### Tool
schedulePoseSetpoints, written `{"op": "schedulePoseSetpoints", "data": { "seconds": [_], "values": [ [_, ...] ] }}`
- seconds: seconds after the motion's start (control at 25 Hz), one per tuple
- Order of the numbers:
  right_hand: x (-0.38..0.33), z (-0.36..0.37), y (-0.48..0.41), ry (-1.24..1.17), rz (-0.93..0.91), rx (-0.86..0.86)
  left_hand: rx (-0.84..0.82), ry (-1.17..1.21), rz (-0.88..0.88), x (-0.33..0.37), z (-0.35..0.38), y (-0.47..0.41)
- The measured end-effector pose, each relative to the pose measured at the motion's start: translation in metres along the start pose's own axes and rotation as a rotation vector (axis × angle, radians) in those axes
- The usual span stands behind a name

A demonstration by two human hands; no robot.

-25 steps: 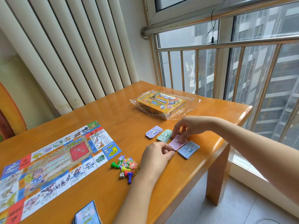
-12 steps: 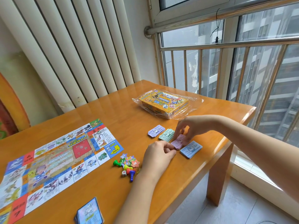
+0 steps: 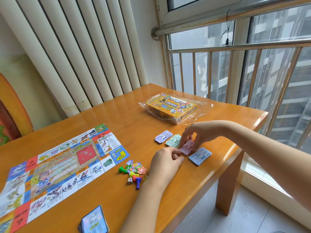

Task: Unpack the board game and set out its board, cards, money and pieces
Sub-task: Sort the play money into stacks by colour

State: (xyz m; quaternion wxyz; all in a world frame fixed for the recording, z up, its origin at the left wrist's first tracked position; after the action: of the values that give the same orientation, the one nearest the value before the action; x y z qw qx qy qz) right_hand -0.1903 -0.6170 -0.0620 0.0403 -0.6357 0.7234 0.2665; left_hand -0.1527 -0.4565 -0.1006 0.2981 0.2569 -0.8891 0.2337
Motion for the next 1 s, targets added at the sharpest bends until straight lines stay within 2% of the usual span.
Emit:
{"op": "schedulePoseSetpoints", "data": {
  "seconds": [0.16, 0.28, 0.4, 0.48, 0.52, 0.6, 0.76, 0.88, 1.0],
  "values": [
    [0.0, -0.003, 0.003, -0.065, 0.008, 0.007, -0.004, -0.01, 0.001, 0.001, -0.001, 0.0],
    [0.003, -0.01, 0.005, -0.229, 0.026, 0.121, -0.011, -0.006, -0.009, 0.002, -0.002, 0.002],
    [0.01, -0.018, -0.001, -0.374, 0.102, 0.308, 0.169, -0.052, -0.049, 0.006, -0.014, 0.003],
    [0.017, -0.015, -0.008, -0.455, 0.215, 0.341, 0.294, -0.069, -0.109, 0.004, -0.024, 0.004],
    [0.02, -0.011, -0.012, -0.48, 0.265, 0.329, 0.302, -0.073, -0.131, 0.002, -0.025, 0.004],
    [0.021, -0.004, -0.017, -0.517, 0.313, 0.294, 0.252, -0.105, -0.151, 0.001, -0.022, 0.004],
    [0.012, 0.002, -0.021, -0.558, 0.289, 0.281, 0.156, -0.131, -0.162, -0.001, -0.015, 0.003],
    [0.005, 0.002, -0.022, -0.485, 0.268, 0.263, 0.09, -0.1, -0.139, -0.001, -0.011, 0.003],
    [-0.004, -0.002, -0.022, -0.284, 0.225, 0.252, 0.087, -0.088, -0.136, 0.0, -0.01, 0.003]
  ]
}}
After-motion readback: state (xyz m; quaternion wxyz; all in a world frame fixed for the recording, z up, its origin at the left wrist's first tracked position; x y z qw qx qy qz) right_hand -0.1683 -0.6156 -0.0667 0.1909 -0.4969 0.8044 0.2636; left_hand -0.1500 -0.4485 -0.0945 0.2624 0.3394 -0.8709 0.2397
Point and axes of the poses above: each hand's wrist, its own y-axis away from the middle knuckle, its own z-axis out of the palm, x = y × z, the point moved 4 cm from there along -y, towards the middle knuckle, and after that the axes turned 9 degrees about z, right-handed, at the moved point
